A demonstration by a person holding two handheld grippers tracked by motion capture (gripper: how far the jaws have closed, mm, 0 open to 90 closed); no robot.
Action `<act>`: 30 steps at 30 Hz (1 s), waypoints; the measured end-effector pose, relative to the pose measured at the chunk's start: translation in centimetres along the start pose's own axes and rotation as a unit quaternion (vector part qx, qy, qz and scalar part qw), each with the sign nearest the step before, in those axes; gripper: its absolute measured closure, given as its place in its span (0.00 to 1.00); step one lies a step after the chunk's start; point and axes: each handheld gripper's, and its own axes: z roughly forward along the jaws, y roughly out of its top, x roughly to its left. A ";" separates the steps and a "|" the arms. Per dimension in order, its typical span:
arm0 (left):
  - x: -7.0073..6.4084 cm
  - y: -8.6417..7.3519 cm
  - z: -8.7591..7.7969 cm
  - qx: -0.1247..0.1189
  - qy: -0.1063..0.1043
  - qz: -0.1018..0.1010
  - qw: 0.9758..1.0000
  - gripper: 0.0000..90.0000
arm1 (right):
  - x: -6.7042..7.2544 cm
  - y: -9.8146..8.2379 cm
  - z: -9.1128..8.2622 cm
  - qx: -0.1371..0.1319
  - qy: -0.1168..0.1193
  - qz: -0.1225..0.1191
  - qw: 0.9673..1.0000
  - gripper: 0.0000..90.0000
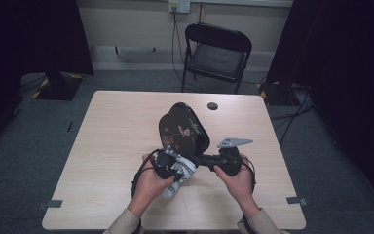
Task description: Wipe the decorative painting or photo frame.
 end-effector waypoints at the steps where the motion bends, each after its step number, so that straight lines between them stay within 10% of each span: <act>1: 0.0 -0.2 0.2 0.002 -0.001 -0.003 1.000 0.86 | 0.0 0.0 0.0 0.000 0.000 0.000 1.000 0.87; 13: -0.4 0.1 -2.1 -0.027 -0.010 0.001 1.000 0.86 | 0.0 -0.1 -0.1 0.002 0.000 -0.001 1.000 0.87; 30: -2.9 6.6 -9.2 -0.119 -0.010 0.049 0.992 0.86 | -0.3 -0.3 -0.6 0.007 0.004 -0.003 1.000 0.86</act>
